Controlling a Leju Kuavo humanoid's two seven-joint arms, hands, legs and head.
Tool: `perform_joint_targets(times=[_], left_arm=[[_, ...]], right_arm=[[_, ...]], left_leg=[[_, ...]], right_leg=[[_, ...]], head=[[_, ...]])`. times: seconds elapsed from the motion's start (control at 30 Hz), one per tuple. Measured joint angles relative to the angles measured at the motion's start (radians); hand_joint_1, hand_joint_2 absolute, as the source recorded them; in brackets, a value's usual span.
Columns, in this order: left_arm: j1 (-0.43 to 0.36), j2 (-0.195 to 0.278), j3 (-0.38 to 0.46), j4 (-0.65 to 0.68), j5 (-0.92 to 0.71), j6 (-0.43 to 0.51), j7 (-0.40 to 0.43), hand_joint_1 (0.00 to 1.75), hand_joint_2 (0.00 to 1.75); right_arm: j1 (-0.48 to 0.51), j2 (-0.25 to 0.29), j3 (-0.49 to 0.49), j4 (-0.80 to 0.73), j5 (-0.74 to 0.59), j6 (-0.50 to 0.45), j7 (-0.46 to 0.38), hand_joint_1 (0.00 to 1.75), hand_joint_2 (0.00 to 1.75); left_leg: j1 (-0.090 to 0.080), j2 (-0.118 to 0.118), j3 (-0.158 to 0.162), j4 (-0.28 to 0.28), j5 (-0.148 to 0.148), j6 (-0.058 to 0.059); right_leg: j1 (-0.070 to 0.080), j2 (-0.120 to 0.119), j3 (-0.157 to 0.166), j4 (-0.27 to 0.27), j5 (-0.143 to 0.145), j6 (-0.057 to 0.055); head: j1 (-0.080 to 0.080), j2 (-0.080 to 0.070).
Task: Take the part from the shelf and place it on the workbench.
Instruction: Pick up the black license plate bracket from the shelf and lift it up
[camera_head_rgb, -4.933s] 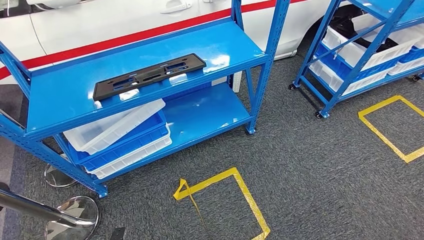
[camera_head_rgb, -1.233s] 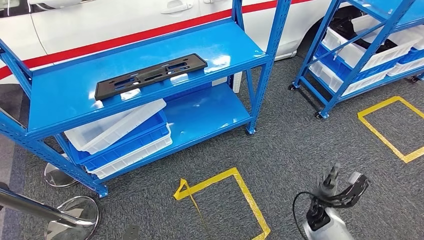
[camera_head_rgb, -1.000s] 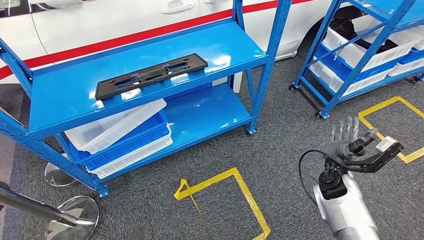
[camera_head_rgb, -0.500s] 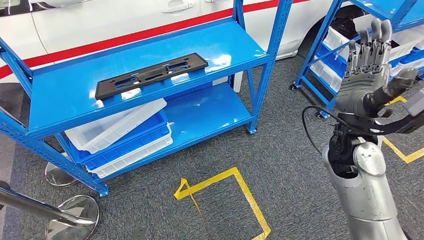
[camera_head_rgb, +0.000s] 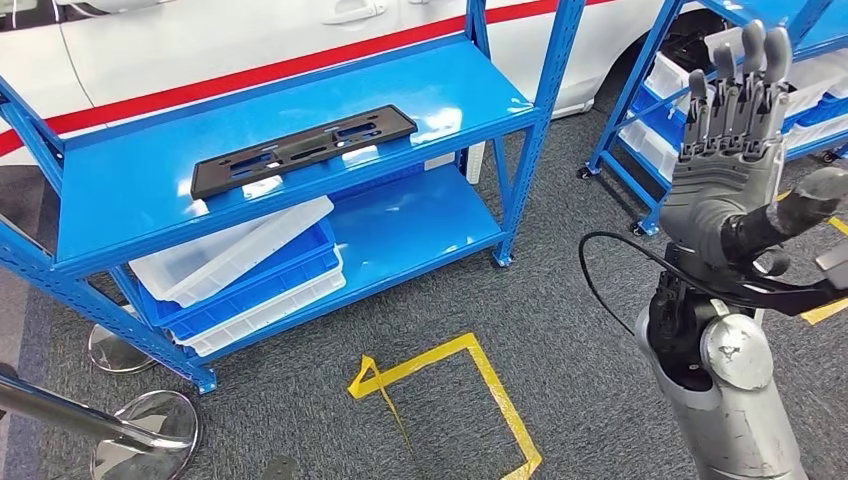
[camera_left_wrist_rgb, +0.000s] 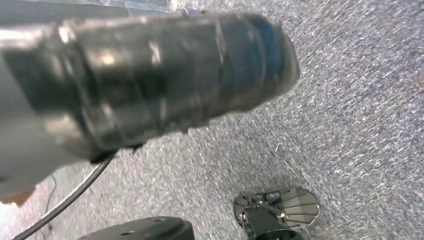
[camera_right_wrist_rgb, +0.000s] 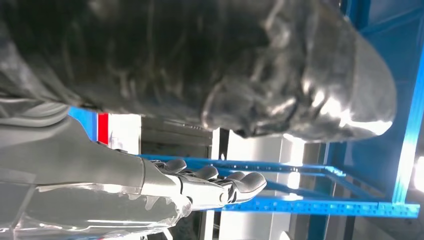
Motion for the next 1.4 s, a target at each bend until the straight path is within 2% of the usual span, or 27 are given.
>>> perform_joint_targets(times=[0.07, 0.17, 0.2, 0.23, 0.3, 0.33, 0.4, 0.43, 0.47, 0.53, 0.6, 0.67, 0.7, 0.73, 0.77, 0.83, 0.87, 0.9, 0.97, 1.07, 1.1, 1.17, 1.23, 1.27, 1.33, 1.37, 1.4], left_arm=[[-0.003, -0.002, -0.012, 0.000, -0.015, -0.002, 0.001, 0.00, 0.00], [-0.005, -0.003, -0.022, 0.000, -0.020, -0.003, -0.003, 0.00, 0.00], [-0.005, -0.003, -0.025, 0.000, -0.021, -0.004, -0.003, 0.00, 0.00], [-0.004, -0.003, -0.028, 0.000, -0.021, -0.004, -0.004, 0.00, 0.00], [-0.003, -0.004, -0.035, 0.000, -0.022, -0.005, -0.004, 0.00, 0.00], [-0.004, -0.003, -0.038, 0.000, -0.022, -0.004, -0.004, 0.00, 0.00], [-0.005, 0.000, -0.042, 0.001, -0.022, -0.004, -0.004, 0.00, 0.00], [-0.006, 0.000, -0.044, 0.001, -0.023, -0.004, -0.004, 0.00, 0.00], [-0.007, -0.001, -0.046, 0.001, -0.023, -0.004, -0.004, 0.00, 0.00], [-0.009, -0.002, -0.049, 0.000, -0.024, -0.004, -0.005, 0.00, 0.00], [-0.010, -0.003, -0.054, 0.000, -0.025, -0.005, -0.006, 0.00, 0.00], [-0.009, -0.004, -0.058, 0.000, -0.025, -0.005, -0.005, 0.00, 0.00], [-0.007, -0.004, -0.059, 0.000, -0.025, -0.005, -0.005, 0.00, 0.00], [-0.004, -0.004, -0.060, 0.000, -0.025, -0.005, -0.005, 0.00, 0.00], [-0.003, -0.003, -0.060, 0.000, -0.025, -0.004, -0.004, 0.00, 0.00], [-0.002, -0.001, -0.060, 0.001, -0.025, -0.004, -0.004, 0.00, 0.00], [-0.002, 0.002, -0.060, 0.001, -0.025, -0.004, -0.004, 0.00, 0.00], [-0.002, 0.004, -0.060, 0.001, -0.025, -0.004, -0.005, 0.00, 0.00], [-0.004, 0.006, -0.062, 0.001, -0.025, -0.003, -0.005, 0.00, 0.00], [-0.005, 0.005, -0.063, 0.001, -0.025, -0.003, -0.005, 0.00, 0.00], [-0.006, 0.005, -0.064, 0.001, -0.025, -0.003, -0.005, 0.00, 0.00], [-0.007, 0.004, -0.066, 0.001, -0.025, -0.004, -0.005, 0.00, 0.00], [-0.005, 0.002, -0.067, 0.001, -0.025, -0.005, -0.005, 0.00, 0.00], [-0.004, 0.001, -0.068, 0.001, -0.025, -0.005, -0.005, 0.00, 0.00], [-0.002, 0.000, -0.068, 0.001, -0.025, -0.005, -0.005, 0.00, 0.00], [-0.003, 0.000, -0.068, 0.001, -0.025, -0.005, -0.005, 0.00, 0.00], [-0.005, 0.000, -0.068, 0.001, -0.025, -0.004, -0.005, 0.00, 0.00]], right_arm=[[-0.002, 0.000, 0.006, -0.005, 0.001, 0.002, 0.002, 0.00, 0.00], [0.000, 0.000, 0.025, -0.006, 0.003, 0.006, 0.004, 0.00, 0.00], [0.002, 0.000, 0.031, -0.006, 0.003, 0.007, 0.004, 0.00, 0.00], [0.003, 0.000, 0.036, -0.006, 0.004, 0.008, 0.004, 0.00, 0.00], [0.004, 0.000, 0.045, -0.005, 0.005, 0.008, 0.004, 0.00, 0.00], [0.005, 0.001, 0.049, -0.005, 0.005, 0.007, 0.004, 0.00, 0.00], [0.007, 0.001, 0.056, -0.005, 0.006, 0.007, 0.004, 0.00, 0.00], [0.008, 0.001, 0.059, -0.005, 0.006, 0.008, 0.004, 0.00, 0.00], [0.008, 0.002, 0.062, -0.006, 0.007, 0.008, 0.004, 0.00, 0.00], [0.004, 0.002, 0.066, -0.008, 0.008, 0.008, 0.004, 0.00, 0.00], [0.000, 0.002, 0.070, -0.011, 0.008, 0.008, 0.003, 0.00, 0.00], [-0.001, 0.002, 0.074, -0.011, 0.008, 0.008, 0.003, 0.00, 0.00], [-0.001, 0.002, 0.076, -0.011, 0.008, 0.008, 0.003, 0.00, 0.00], [-0.001, 0.002, 0.077, -0.011, 0.008, 0.008, 0.003, 0.00, 0.00], [-0.001, 0.002, 0.079, -0.011, 0.008, 0.008, 0.003, 0.00, 0.00], [0.000, 0.003, 0.080, -0.011, 0.008, 0.008, 0.003, 0.00, 0.00], [0.000, 0.003, 0.081, -0.010, 0.008, 0.008, 0.003, 0.00, 0.00], [0.002, 0.003, 0.082, -0.010, 0.008, 0.008, 0.004, 0.00, 0.00], [0.003, 0.003, 0.084, -0.010, 0.008, 0.008, 0.004, 0.00, 0.00], [-0.001, 0.002, 0.087, -0.012, 0.008, 0.007, 0.004, 0.00, 0.00], [-0.002, 0.002, 0.087, -0.012, 0.008, 0.007, 0.004, 0.00, 0.00], [-0.002, 0.002, 0.090, -0.011, 0.008, 0.007, 0.004, 0.00, 0.00], [0.001, 0.002, 0.091, -0.011, 0.008, 0.007, 0.004, 0.00, 0.00], [0.001, 0.002, 0.092, -0.011, 0.008, 0.007, 0.004, 0.00, 0.00], [0.002, 0.002, 0.093, -0.010, 0.008, 0.007, 0.004, 0.00, 0.00], [0.002, 0.002, 0.093, -0.009, 0.008, 0.007, 0.004, 0.00, 0.00], [0.002, 0.002, 0.095, -0.007, 0.008, 0.007, 0.004, 0.00, 0.00]], left_leg=[[0.008, 0.004, 0.022, -0.038, 0.016, 0.008], [0.012, 0.007, 0.034, -0.052, 0.017, 0.010], [0.013, 0.006, 0.036, -0.050, 0.013, 0.008], [0.016, 0.006, 0.040, -0.047, 0.006, 0.003], [0.025, 0.003, 0.051, -0.033, -0.015, -0.014], [0.027, 0.002, 0.052, -0.021, -0.029, -0.025], [0.027, 0.001, 0.045, 0.001, -0.049, -0.043], [0.026, 0.002, 0.041, 0.007, -0.054, -0.048], [0.029, 0.003, 0.042, 0.009, -0.058, -0.051], [0.033, 0.002, 0.036, 0.034, -0.073, -0.053], [0.032, -0.002, -0.025, 0.144, -0.107, -0.048], [0.024, -0.007, -0.131, 0.295, -0.136, -0.037], [0.017, -0.009, -0.176, 0.340, -0.131, -0.030], [0.009, -0.012, -0.202, 0.346, -0.106, -0.021], [-0.001, -0.014, -0.207, 0.311, -0.062, -0.010], [-0.025, -0.020, -0.175, 0.175, 0.039, 0.018], [-0.035, -0.024, -0.155, 0.114, 0.069, 0.031], [-0.041, -0.027, -0.138, 0.073, 0.080, 0.041], [-0.043, -0.027, -0.119, 0.034, 0.073, 0.050], [-0.031, -0.024, -0.070, -0.013, 0.071, 0.048], [-0.028, -0.024, -0.054, -0.023, 0.069, 0.047], [-0.027, -0.025, -0.037, -0.027, 0.057, 0.046], [-0.024, -0.024, -0.021, -0.024, 0.040, 0.040], [-0.020, -0.024, -0.011, -0.019, 0.030, 0.035], [-0.010, -0.024, 0.006, -0.003, 0.003, 0.022], [-0.007, -0.025, 0.011, 0.008, -0.010, 0.014], [-0.005, -0.025, 0.009, 0.019, -0.021, 0.006]], right_leg=[[0.001, 0.000, -0.022, 0.045, -0.022, 0.005], [-0.011, 0.000, -0.132, 0.218, -0.075, 0.017], [-0.017, 0.000, -0.160, 0.247, -0.068, 0.023], [-0.025, 0.000, -0.169, 0.238, -0.041, 0.030], [-0.038, -0.003, -0.141, 0.136, 0.041, 0.047], [-0.040, -0.005, -0.121, 0.087, 0.066, 0.055], [-0.036, -0.005, -0.105, 0.049, 0.065, 0.043], [-0.032, -0.002, -0.107, 0.051, 0.056, 0.030], [-0.030, 0.002, -0.108, 0.054, 0.048, 0.015], [-0.026, 0.007, -0.100, 0.054, 0.038, -0.002], [-0.020, 0.009, -0.083, 0.051, 0.027, -0.017], [-0.010, 0.012, -0.069, 0.050, 0.015, -0.026], [-0.006, 0.016, -0.062, 0.050, 0.009, -0.029], [-0.002, 0.021, -0.053, 0.050, 0.002, -0.031], [0.000, 0.025, -0.043, 0.050, -0.005, -0.032], [0.000, 0.031, -0.022, 0.047, -0.019, -0.031], [0.000, 0.034, -0.015, 0.043, -0.024, -0.029], [-0.001, 0.036, -0.011, 0.037, -0.026, -0.026], [0.000, 0.038, -0.003, 0.027, -0.020, -0.019], [0.003, 0.027, -0.004, 0.060, -0.026, -0.013], [0.002, 0.022, -0.024, 0.104, -0.040, -0.011], [-0.003, 0.018, -0.091, 0.220, -0.081, 0.000], [-0.012, 0.016, -0.149, 0.276, -0.096, 0.017], [-0.018, 0.014, -0.157, 0.256, -0.076, 0.025], [-0.031, 0.010, -0.135, 0.146, 0.013, 0.043], [-0.032, 0.007, -0.126, 0.094, 0.044, 0.048], [-0.031, 0.004, -0.120, 0.062, 0.062, 0.043]], head=[[0.004, 0.000], [0.008, 0.000], [0.008, 0.000], [0.008, 0.000], [0.008, 0.000], [0.011, 0.000], [0.015, 0.000], [0.015, 0.000], [0.011, 0.000], [0.005, 0.000], [0.001, 0.000], [-0.001, 0.000], [-0.001, 0.000], [-0.001, 0.000], [-0.001, 0.000], [0.000, 0.000], [0.001, 0.000], [-0.001, 0.000], [-0.004, 0.000], [-0.006, 0.000], [-0.006, 0.000], [-0.006, 0.000], [-0.006, 0.000], [-0.006, 0.000], [-0.005, 0.000], [-0.003, 0.000], [0.000, 0.000]])
